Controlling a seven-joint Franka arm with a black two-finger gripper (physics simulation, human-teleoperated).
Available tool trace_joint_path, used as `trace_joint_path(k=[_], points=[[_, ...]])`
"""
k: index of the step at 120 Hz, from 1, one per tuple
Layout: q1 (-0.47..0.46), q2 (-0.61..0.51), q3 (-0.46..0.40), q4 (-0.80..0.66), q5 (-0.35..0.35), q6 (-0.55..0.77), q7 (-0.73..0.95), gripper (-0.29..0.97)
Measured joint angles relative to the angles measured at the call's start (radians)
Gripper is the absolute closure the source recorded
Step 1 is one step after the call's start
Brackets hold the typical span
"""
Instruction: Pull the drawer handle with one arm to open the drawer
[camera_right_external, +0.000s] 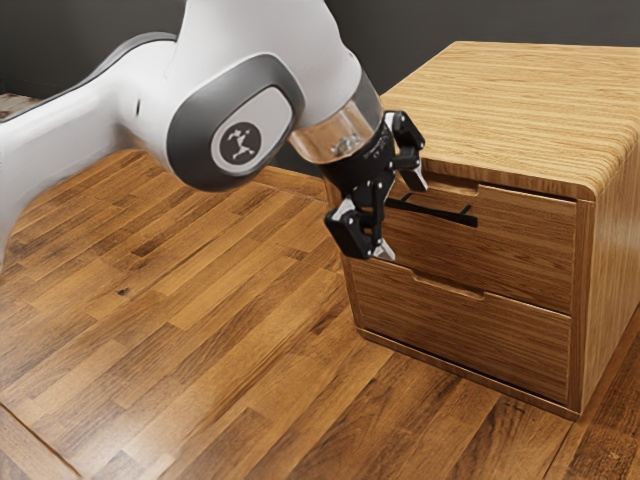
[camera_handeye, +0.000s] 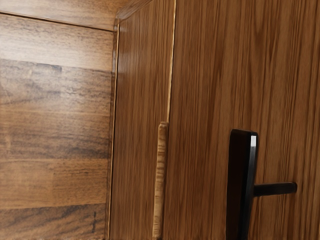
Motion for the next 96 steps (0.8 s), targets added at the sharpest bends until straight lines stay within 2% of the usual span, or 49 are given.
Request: trace_joint_path(k=[54,96], points=[[-0.081,-0.005,0.003,0.007,0.003,-0.008,-0.02,0.0],[-0.092,-0.006,0.005,0.008,0.003,-0.013,-0.029,0.0]])
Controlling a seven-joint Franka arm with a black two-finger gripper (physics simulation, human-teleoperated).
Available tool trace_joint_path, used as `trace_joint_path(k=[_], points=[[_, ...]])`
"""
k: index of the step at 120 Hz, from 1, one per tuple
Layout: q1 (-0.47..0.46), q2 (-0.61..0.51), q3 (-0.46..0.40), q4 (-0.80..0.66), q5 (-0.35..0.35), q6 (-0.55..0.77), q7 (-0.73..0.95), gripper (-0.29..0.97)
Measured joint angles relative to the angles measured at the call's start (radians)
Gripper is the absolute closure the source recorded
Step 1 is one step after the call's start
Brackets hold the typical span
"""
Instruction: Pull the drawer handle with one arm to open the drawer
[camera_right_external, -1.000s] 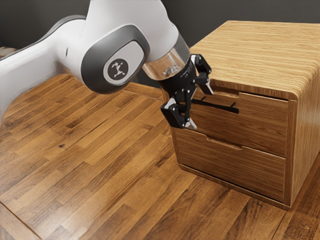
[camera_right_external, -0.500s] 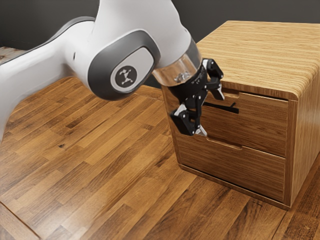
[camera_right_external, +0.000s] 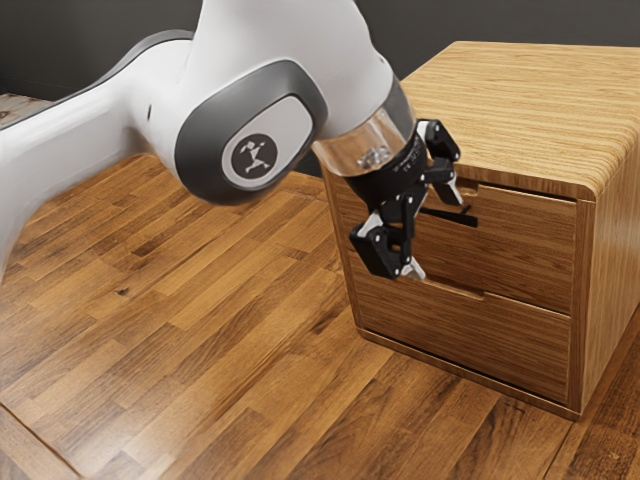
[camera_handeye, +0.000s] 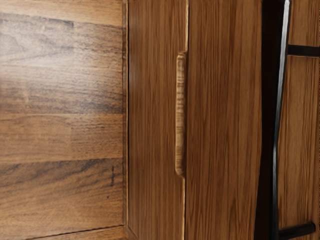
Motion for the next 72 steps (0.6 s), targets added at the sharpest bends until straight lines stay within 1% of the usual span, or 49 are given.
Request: trace_joint_path(k=[72], points=[[0.096,0.013,-0.006,0.004,-0.002,0.004,-0.007,0.0]])
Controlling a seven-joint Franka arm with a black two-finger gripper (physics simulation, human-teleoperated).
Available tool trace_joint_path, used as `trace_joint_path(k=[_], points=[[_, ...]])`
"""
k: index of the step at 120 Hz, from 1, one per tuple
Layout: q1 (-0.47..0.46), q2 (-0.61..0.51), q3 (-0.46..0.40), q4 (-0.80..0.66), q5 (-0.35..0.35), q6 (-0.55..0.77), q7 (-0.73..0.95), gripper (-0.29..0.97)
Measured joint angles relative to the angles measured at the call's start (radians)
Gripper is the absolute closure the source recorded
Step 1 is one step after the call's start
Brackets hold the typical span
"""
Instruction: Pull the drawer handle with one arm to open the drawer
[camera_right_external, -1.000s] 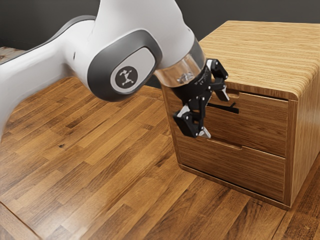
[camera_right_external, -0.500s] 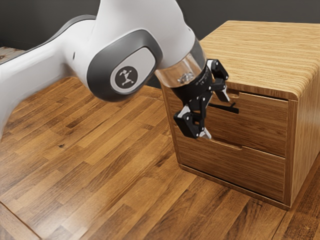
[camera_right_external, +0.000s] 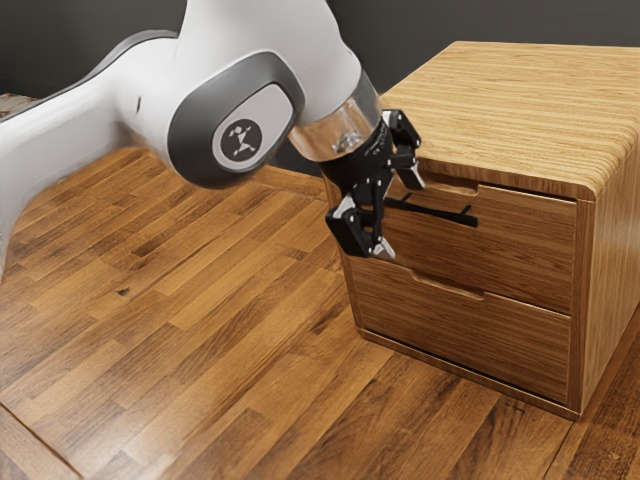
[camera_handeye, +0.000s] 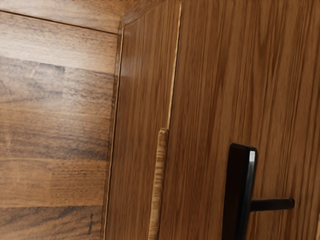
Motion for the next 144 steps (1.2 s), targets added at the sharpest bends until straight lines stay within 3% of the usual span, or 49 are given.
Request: trace_joint_path(k=[37,72,89,144], points=[[-0.033,0.026,-0.002,0.0,0.003,0.001,-0.001,0.03],[-0.036,0.025,-0.002,0.0,0.002,-0.004,0.007,0.53],[-0.037,0.024,0.0,0.001,0.002,-0.006,0.01,0.67],[-0.051,-0.027,-0.003,-0.038,0.009,-0.024,0.005,0.76]])
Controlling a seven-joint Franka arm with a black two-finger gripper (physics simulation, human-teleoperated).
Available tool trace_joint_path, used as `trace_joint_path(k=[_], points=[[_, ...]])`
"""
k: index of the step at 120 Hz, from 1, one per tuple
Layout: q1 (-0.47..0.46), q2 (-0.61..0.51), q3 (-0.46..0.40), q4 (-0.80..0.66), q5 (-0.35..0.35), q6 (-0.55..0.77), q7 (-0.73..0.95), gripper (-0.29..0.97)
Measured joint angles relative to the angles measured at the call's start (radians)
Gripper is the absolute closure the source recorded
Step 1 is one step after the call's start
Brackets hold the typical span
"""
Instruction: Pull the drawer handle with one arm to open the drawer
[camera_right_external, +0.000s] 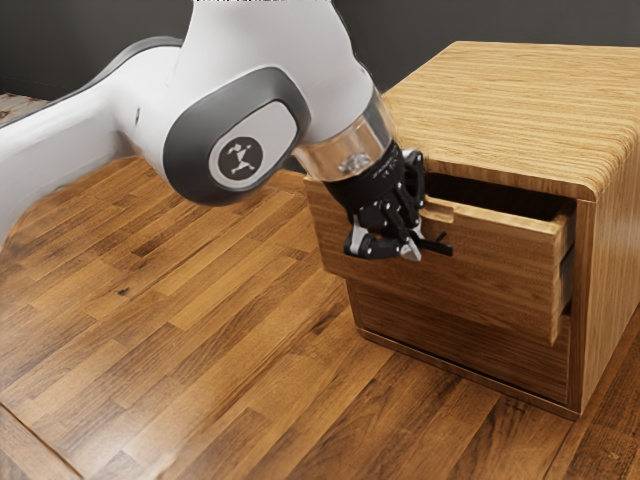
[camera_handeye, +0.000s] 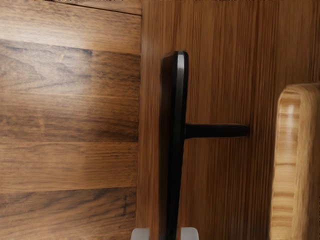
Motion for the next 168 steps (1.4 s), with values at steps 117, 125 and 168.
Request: trace_joint_path(k=[117,125,168], points=[[0.069,-0.397,-0.205,-0.411,0.067,0.039,-0.079,0.75],[0.074,-0.417,-0.215,-0.428,0.069,0.042,-0.085,0.74],[0.105,-0.492,-0.264,-0.49,0.066,0.043,-0.112,0.78]])
